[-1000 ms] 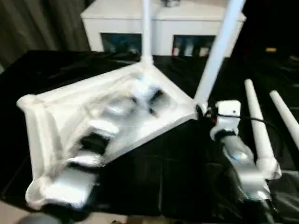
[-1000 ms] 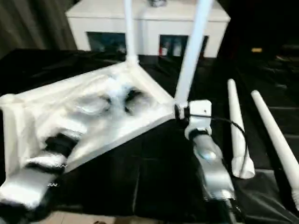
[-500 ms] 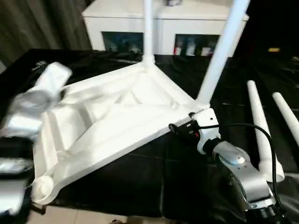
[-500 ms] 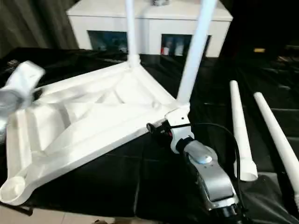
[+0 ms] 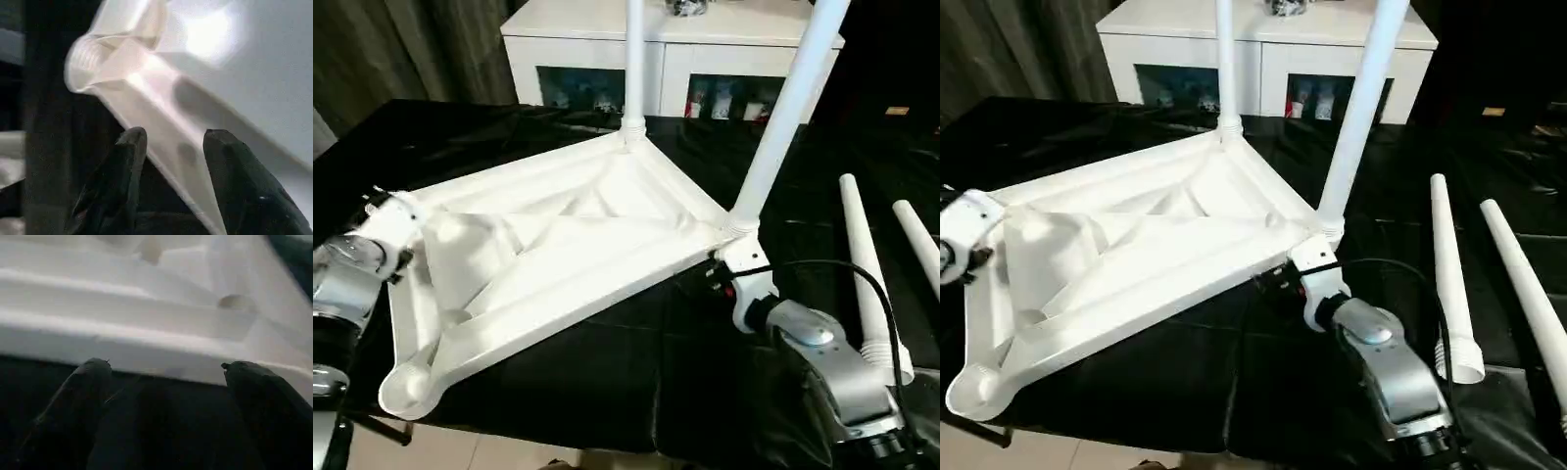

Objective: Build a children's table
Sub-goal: Rotate table base

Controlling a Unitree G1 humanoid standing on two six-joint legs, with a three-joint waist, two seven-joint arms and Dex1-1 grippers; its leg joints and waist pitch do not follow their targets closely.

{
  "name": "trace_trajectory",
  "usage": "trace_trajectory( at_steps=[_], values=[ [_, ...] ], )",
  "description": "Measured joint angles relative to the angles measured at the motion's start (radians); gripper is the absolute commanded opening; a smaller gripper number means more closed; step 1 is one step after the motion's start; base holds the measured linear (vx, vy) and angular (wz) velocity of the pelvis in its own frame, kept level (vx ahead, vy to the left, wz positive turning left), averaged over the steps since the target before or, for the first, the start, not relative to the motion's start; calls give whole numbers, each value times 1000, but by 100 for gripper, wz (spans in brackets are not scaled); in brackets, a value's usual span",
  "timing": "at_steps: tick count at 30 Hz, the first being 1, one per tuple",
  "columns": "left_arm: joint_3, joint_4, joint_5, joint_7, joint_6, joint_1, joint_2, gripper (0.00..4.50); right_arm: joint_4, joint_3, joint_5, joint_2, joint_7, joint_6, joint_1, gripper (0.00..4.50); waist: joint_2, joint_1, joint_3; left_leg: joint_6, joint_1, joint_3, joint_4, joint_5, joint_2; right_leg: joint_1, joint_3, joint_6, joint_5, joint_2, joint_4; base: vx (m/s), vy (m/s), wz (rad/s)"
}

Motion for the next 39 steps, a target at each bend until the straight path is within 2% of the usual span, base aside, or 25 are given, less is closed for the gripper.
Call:
trace_trajectory(
  at_steps=[2,6,10,12,15,16,19,21,24,27,31,34,39],
  values=[
    [-15,-1,-2,-15,8,1,-9,222,-22,6,9,-37,52,10,19,412,-1,2,0,0,0,0,0,0,0,0,0,0,0,0,0,0,0,0],
    [-15,-16,-5,-32,24,1,-16,222,-21,7,5,-42,58,11,27,412,0,4,0,0,1,0,0,0,0,2,0,0,0,0,0,0,0,0],
    [-16,-62,-29,-59,39,1,-55,222,10,1,-14,-15,11,15,19,412,0,19,0,0,1,0,0,0,0,5,1,0,0,0,0,0,0,0],
    [-12,-92,-50,-68,69,0,-108,222,48,-10,-21,7,-23,18,11,412,0,26,0,0,1,1,0,0,0,9,3,0,0,-1,-1,0,0,0],
    [-11,-143,-103,-78,98,-11,-230,222,107,-19,-41,33,-73,26,-11,412,3,50,1,0,3,7,0,0,0,11,16,11,-7,-1,-1,-31,3,17],
    [-13,-149,-119,-78,102,-11,-271,222,124,-30,-51,31,-87,29,-16,412,2,51,1,0,3,11,0,0,0,13,22,14,-9,0,-1,-51,7,28],
    [-13,-148,-144,-70,104,-17,-344,222,145,-39,-61,34,-106,30,-23,412,2,46,1,1,1,12,2,0,-3,19,25,15,-9,-2,-2,0,0,0],
    [-15,-144,-150,-62,99,-26,-374,222,148,-39,-61,37,-109,30,-23,412,2,41,1,1,-2,12,2,0,-3,17,25,14,-9,-2,-2,0,0,0],
    [-18,-138,-161,-50,97,-31,-407,222,163,-41,-62,44,-114,29,-29,412,2,25,1,1,-2,10,1,1,-3,16,23,15,-9,-2,-2,0,0,0],
    [-35,-147,-161,-53,102,-31,-413,222,189,-46,-62,59,-118,24,-49,412,2,13,1,1,-4,6,1,1,-3,13,19,15,-9,-1,-2,0,0,0],
    [-82,-231,-161,-111,133,-3,-408,222,216,-48,-62,77,-114,9,-68,412,2,2,1,1,-5,3,0,1,-2,12,16,15,-9,-1,-2,0,0,0],
    [-137,-301,-169,-177,148,32,-395,222,217,-46,-61,82,-103,8,-70,412,2,-2,1,2,-6,3,0,1,-2,12,16,15,-9,0,-1,0,0,0],
    [-164,-368,-190,-245,184,58,-380,222,217,-43,-60,82,-76,4,-70,412,1,-6,0,3,-5,4,0,2,-2,11,17,15,-9,0,-1,0,0,0]
  ],
)
